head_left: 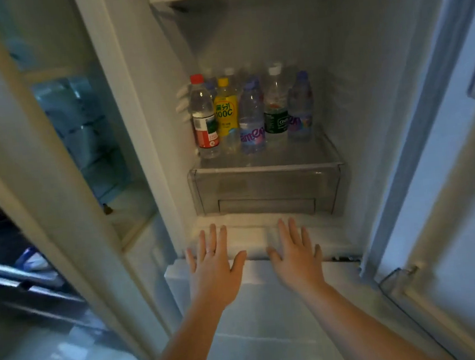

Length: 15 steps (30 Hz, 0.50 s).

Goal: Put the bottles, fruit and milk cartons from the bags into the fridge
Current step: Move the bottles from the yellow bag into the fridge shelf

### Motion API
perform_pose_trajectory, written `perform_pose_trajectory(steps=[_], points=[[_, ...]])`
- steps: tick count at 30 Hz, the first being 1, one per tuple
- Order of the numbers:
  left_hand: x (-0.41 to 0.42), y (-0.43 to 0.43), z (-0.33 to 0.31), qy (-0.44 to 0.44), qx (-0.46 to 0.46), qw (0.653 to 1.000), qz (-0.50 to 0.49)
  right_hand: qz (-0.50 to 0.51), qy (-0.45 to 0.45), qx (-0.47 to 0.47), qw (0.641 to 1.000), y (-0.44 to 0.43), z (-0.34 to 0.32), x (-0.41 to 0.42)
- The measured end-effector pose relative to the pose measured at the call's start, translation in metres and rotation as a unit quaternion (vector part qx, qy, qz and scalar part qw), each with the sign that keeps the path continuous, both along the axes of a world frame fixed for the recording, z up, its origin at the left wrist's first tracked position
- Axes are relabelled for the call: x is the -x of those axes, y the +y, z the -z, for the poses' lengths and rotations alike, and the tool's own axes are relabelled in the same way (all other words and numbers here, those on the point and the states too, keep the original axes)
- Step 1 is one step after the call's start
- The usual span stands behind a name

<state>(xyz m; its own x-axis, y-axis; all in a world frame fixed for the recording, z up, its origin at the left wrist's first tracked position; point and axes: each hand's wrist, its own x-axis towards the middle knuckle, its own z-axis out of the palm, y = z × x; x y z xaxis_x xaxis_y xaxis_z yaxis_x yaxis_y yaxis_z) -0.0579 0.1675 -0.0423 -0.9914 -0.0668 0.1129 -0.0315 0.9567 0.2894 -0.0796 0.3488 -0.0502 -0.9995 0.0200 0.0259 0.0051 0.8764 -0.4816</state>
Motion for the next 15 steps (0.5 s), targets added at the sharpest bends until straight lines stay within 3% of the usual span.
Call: perform_pose_trajectory(steps=[15], points=[[-0.267, -0.026, 0.032, -0.040, -0.070, 0.985, -0.152, -0.180, -0.060, 0.026, 0.981, -0.026, 0.027, -0.207]])
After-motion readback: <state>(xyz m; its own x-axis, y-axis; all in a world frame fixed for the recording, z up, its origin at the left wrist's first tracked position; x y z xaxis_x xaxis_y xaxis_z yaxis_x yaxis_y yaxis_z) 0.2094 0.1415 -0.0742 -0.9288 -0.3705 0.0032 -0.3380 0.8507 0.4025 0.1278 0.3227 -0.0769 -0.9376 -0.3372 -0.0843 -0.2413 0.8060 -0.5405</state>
